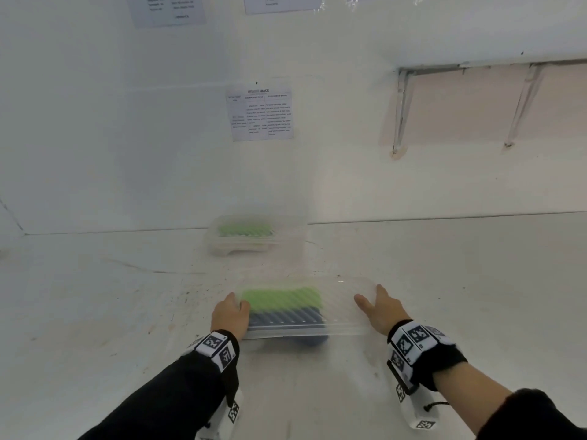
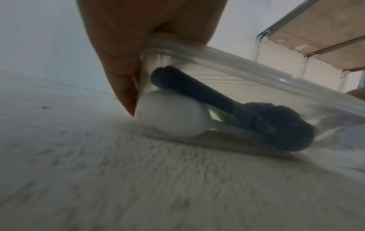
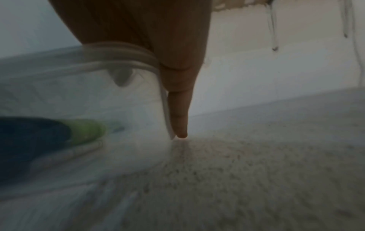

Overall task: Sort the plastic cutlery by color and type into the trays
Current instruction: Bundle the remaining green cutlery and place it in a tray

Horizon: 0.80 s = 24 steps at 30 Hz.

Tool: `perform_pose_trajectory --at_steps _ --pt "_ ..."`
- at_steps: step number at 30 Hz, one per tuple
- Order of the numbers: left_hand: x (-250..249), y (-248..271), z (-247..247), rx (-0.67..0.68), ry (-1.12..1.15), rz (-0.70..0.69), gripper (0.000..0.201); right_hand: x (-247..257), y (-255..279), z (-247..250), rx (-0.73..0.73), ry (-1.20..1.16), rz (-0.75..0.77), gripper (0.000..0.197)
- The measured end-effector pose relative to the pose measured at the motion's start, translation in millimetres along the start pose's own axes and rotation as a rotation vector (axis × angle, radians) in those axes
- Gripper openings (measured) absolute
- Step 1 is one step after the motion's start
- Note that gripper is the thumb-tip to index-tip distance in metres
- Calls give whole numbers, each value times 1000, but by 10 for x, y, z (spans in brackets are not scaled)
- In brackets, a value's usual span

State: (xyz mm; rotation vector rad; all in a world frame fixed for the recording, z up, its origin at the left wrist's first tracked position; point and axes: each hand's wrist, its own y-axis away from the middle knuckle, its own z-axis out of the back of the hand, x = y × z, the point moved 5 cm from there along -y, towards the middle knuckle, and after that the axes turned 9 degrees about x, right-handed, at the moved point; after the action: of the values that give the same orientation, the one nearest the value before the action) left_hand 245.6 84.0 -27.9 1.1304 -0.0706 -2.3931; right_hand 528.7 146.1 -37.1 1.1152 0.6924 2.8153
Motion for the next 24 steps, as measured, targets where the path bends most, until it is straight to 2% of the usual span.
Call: perform_pose_trajectory --at_steps 4,7,9,12,16,24 --pt "-236 -251 -181 62 23 -43 62 -132 -157 346 -85 -116 4 71" --pt "-567 -382 -519 209 58 -142 108 -287 -375 753 -176 -210 2 66" --pt "-826 -474 -762 309 41 -206 124 -374 -588 1068 -219 -224 -2 64" --pt "-1193 -710 -1086 364 -68 -273 108 -474 -956 1515 -253 -215 4 62" --pt "-1602 -1127 -1372 317 -123 -313 93 -596 -1454 1908 -261 -197 24 60" --pt "-1877 -1766 -1607 289 -189 -346 82 -656 -2253 2029 -204 -153 48 56"
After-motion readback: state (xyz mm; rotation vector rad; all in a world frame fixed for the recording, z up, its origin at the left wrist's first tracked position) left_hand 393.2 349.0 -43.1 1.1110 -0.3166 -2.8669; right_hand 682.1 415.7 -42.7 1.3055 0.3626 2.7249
